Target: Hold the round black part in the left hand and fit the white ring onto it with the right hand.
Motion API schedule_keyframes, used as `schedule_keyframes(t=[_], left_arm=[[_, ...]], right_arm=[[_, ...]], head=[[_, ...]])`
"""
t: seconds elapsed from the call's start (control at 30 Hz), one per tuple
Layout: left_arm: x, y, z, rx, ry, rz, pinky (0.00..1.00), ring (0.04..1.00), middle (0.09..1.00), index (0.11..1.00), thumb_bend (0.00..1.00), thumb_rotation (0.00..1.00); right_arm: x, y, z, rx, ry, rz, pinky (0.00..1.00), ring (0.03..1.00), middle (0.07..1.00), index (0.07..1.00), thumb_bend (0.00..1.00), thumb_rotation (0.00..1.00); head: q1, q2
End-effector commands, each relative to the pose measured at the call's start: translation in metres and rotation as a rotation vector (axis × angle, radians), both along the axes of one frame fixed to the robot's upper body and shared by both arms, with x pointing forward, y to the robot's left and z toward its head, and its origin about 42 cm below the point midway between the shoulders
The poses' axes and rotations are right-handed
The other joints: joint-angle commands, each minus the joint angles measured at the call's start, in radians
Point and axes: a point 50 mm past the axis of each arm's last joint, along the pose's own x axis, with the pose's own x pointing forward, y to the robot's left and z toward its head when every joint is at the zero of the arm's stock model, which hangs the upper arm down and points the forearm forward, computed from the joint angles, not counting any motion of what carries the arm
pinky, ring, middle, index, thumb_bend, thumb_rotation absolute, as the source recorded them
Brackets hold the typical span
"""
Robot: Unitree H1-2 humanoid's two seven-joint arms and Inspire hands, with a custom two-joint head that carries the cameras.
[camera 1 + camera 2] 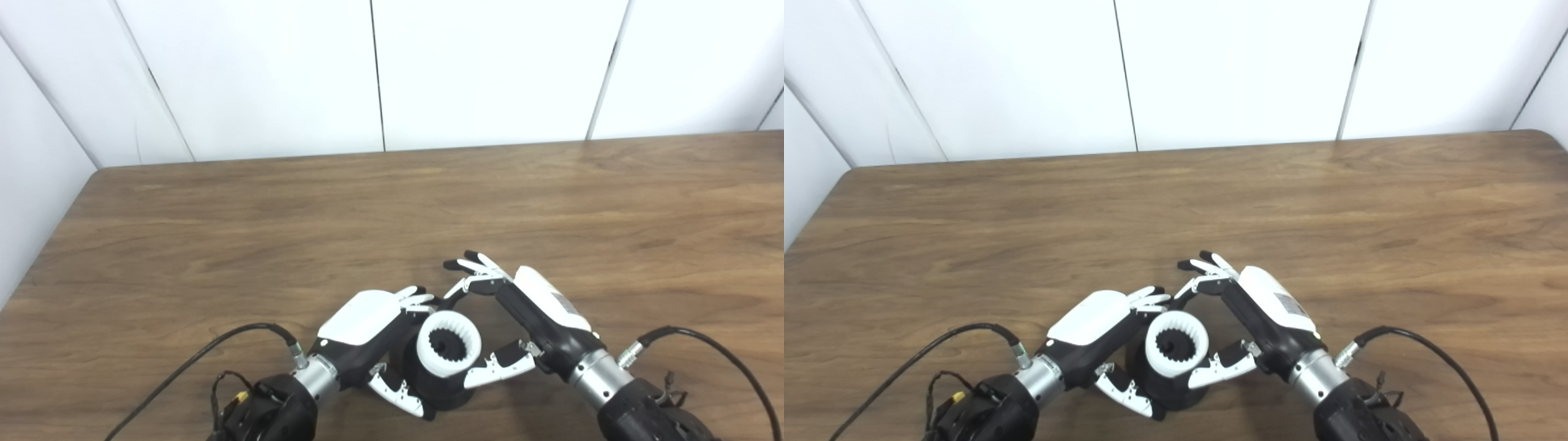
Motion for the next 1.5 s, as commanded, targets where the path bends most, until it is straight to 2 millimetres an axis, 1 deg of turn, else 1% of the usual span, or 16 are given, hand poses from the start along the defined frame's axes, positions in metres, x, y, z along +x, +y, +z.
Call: schedule_keyframes(t=[0.0, 0.2, 0.37, 0.67, 0.9, 1.23, 1.27, 1.3, 1.33, 1.37, 1.47], left_arm=[[0.002, -0.002, 0.010, -0.019, -0.045, -0.007, 0.85, 0.969, 0.919, 0.686, 0.87, 0.24], [0.001, -0.002, 0.011, -0.013, -0.048, -0.001, 0.84, 0.970, 0.919, 0.684, 0.87, 0.24], [0.002, -0.002, 0.011, -0.013, -0.047, -0.003, 0.84, 0.970, 0.920, 0.685, 0.87, 0.24], [0.002, -0.003, 0.012, -0.010, -0.048, -0.003, 0.85, 0.967, 0.920, 0.686, 0.86, 0.25], [0.002, -0.004, 0.012, -0.016, -0.046, -0.003, 0.85, 0.968, 0.920, 0.686, 0.86, 0.24], [0.003, -0.003, 0.011, -0.018, -0.045, 0.000, 0.84, 0.967, 0.920, 0.687, 0.86, 0.25], [0.003, -0.003, 0.011, -0.018, -0.043, 0.000, 0.84, 0.969, 0.919, 0.688, 0.86, 0.25], [0.003, -0.003, 0.011, -0.019, -0.042, 0.000, 0.84, 0.970, 0.919, 0.689, 0.86, 0.25], [0.003, -0.003, 0.011, -0.017, -0.040, 0.000, 0.85, 0.971, 0.920, 0.690, 0.86, 0.25], [0.003, -0.003, 0.011, -0.016, -0.040, 0.001, 0.85, 0.972, 0.921, 0.692, 0.86, 0.25], [0.003, -0.003, 0.011, -0.016, -0.038, 0.003, 0.85, 0.974, 0.921, 0.692, 0.87, 0.24]], right_arm=[[0.003, 0.004, 0.009, 0.008, -0.056, 0.024, 0.92, 0.985, 0.898, 0.493, 0.52, 0.16], [0.004, 0.005, 0.006, -0.007, -0.052, 0.029, 0.91, 0.985, 0.896, 0.492, 0.52, 0.16], [0.005, 0.006, 0.005, -0.042, -0.059, 0.042, 0.93, 0.992, 0.897, 0.493, 0.52, 0.16], [0.005, 0.009, 0.004, -0.128, -0.121, 0.074, 0.95, 1.000, 0.903, 0.493, 0.52, 0.17], [0.005, 0.010, 0.003, -0.142, -0.127, 0.072, 0.97, 1.000, 0.906, 0.493, 0.52, 0.17], [0.007, 0.009, -0.002, -0.141, -0.100, 0.071, 0.96, 1.000, 0.903, 0.497, 0.52, 0.17], [0.007, 0.009, -0.002, -0.137, -0.098, 0.071, 0.96, 1.000, 0.905, 0.596, 0.70, 0.32], [0.007, 0.009, -0.002, -0.135, -0.096, 0.070, 0.96, 1.000, 0.904, 0.633, 0.78, 0.37], [0.008, 0.008, -0.002, -0.132, -0.090, 0.068, 0.96, 1.000, 0.905, 0.662, 0.83, 0.40], [0.008, 0.008, -0.002, -0.130, -0.086, 0.066, 0.96, 1.000, 0.906, 0.682, 0.85, 0.42], [0.010, 0.006, -0.001, -0.123, -0.075, 0.059, 0.95, 1.000, 0.910, 0.732, 0.91, 0.44]], head=[[0.001, 0.000], [0.002, 0.003], [0.000, 0.004], [0.000, 0.003], [0.002, 0.004], [0.000, 0.000], [0.001, 0.000], [0.001, 0.000], [0.002, 0.000], [0.003, 0.001], [0.003, 0.001]])
